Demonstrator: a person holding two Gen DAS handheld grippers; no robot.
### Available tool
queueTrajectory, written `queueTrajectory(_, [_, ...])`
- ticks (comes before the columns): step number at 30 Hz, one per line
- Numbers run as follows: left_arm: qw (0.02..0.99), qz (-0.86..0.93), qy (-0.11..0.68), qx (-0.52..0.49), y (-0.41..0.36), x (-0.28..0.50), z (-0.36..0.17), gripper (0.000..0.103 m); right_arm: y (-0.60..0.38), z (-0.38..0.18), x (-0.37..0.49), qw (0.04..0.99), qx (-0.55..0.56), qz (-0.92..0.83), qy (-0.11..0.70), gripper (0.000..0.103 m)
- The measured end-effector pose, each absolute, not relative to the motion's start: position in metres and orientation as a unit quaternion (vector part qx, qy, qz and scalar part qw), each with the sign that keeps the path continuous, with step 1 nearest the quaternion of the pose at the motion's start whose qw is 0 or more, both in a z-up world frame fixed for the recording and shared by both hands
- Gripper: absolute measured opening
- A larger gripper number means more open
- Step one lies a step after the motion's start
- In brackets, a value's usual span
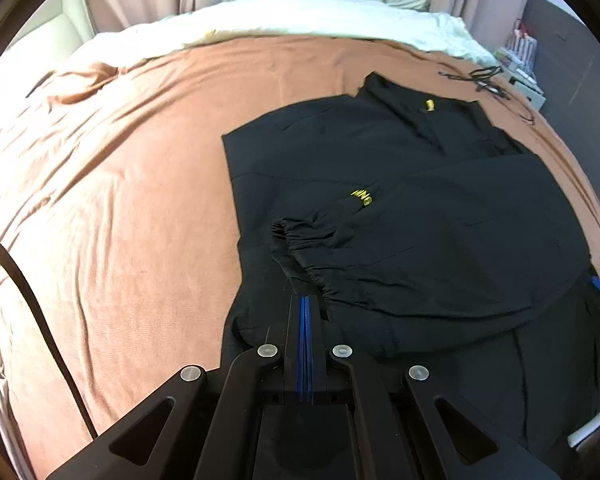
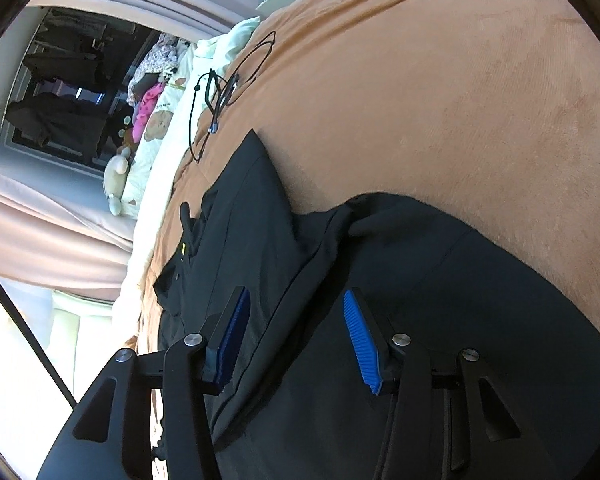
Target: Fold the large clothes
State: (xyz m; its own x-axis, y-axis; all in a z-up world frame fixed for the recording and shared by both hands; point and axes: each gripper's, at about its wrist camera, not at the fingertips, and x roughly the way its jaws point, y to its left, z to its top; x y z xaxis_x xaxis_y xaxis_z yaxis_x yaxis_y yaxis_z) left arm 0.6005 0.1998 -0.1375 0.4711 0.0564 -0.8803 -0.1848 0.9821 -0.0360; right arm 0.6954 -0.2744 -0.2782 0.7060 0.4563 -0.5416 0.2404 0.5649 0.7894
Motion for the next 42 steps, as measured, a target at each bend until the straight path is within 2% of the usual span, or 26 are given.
queueTrajectory(8, [0.840,0.085,0.531,-0.076,0.216,0.614,-0.175,0.000,-0.286,-0.288,0.701,0.799,0.468,0.059,0.373,0.045])
queueTrajectory(9, [0.837,0.084,0.536,-0.074,0.216,0.615,-0.180,0.000,-0.286,-0.288,0.702,0.802,0.466,0.061,0.370,0.037])
queueTrajectory(10, [0.836,0.083,0.538,-0.074,0.216,0.615,-0.184,0.000,-0.286,-0.288,0.704,0.804,0.464,0.065,0.367,0.021])
queueTrajectory(11, [0.835,0.083,0.538,-0.077,0.215,0.611,-0.185,0.000,-0.287,-0.289,0.705,0.806,0.460,0.067,0.366,0.015])
queueTrajectory(13, [0.836,0.086,0.536,-0.079,0.215,0.609,-0.185,0.000,-0.291,-0.291,0.706,0.814,0.450,0.053,0.363,0.011])
queueTrajectory(17, [0.840,0.091,0.531,-0.071,0.217,0.597,-0.177,0.000,-0.303,-0.297,0.700,0.804,0.464,0.036,0.370,0.011])
queueTrajectory(22, [0.844,0.072,0.522,-0.104,0.223,0.574,-0.154,0.000,-0.309,-0.276,0.679,0.812,0.455,0.053,0.363,0.012])
queueTrajectory(24, [0.846,0.067,0.518,-0.109,0.221,0.561,-0.142,0.009,-0.308,-0.269,0.667,0.817,0.440,0.063,0.367,0.012])
queueTrajectory(25, [0.849,0.064,0.513,-0.113,0.220,0.550,-0.134,0.024,-0.308,-0.265,0.659,0.821,0.432,0.062,0.367,0.016])
queueTrajectory(26, [0.851,0.062,0.508,-0.115,0.219,0.543,-0.128,0.044,-0.309,-0.262,0.651,0.824,0.426,0.062,0.369,0.029])
queueTrajectory(27, [0.856,0.061,0.500,-0.118,0.217,0.535,-0.121,0.053,-0.309,-0.258,0.642,0.825,0.423,0.066,0.370,0.039])
queueTrajectory(28, [0.863,0.061,0.487,-0.122,0.215,0.522,-0.111,0.066,-0.310,-0.254,0.636,0.826,0.420,0.069,0.369,0.061])
queueTrajectory(29, [0.866,0.060,0.481,-0.123,0.213,0.514,-0.105,0.069,-0.309,-0.249,0.626,0.833,0.408,0.075,0.367,0.067])
queueTrajectory(42, [0.885,0.045,0.440,-0.150,0.196,0.410,-0.058,0.070,-0.334,-0.195,0.528,0.879,0.249,0.148,0.380,0.067])
